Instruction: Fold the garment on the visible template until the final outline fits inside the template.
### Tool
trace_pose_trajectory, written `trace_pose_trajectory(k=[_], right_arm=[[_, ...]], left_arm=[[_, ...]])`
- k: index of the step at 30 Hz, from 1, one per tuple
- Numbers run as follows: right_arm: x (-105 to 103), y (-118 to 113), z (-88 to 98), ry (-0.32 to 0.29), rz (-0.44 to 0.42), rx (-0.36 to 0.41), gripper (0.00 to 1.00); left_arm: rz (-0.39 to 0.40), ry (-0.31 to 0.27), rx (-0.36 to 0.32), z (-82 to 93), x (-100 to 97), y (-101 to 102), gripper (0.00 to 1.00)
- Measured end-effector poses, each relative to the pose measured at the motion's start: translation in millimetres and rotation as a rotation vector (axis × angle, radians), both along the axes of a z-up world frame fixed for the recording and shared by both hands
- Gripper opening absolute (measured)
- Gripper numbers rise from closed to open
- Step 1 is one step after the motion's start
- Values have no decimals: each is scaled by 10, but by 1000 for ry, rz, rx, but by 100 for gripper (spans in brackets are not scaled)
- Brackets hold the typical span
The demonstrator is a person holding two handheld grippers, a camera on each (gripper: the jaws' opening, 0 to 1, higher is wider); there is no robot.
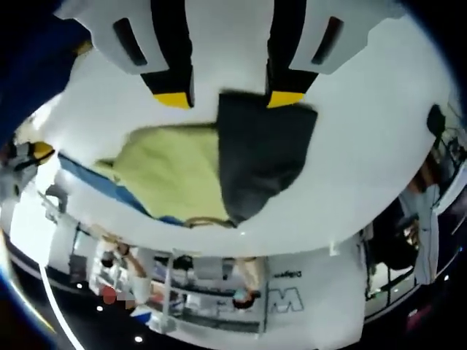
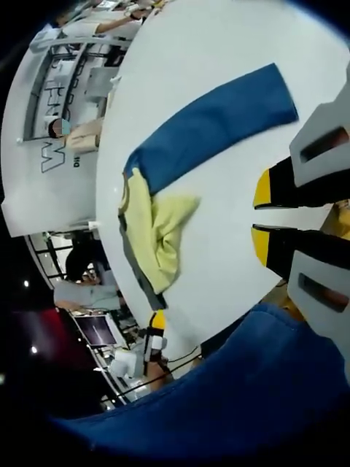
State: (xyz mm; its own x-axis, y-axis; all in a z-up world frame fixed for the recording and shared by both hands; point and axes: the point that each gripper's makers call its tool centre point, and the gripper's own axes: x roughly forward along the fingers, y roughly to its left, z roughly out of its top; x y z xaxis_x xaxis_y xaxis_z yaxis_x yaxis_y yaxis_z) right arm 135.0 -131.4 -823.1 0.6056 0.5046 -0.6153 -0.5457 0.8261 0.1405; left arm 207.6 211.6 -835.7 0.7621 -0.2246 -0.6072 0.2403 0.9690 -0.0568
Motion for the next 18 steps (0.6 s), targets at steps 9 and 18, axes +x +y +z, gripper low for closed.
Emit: trace_pose_trajectory(k=[9,18], right_arm=[[39,-123,21,-9,12,7,5],[1,-183,39,-10,8,5,4]], left_arm=[[89,41,-35,-48,-65,18,27],[96,61,-37,-79,-27,-94,23]])
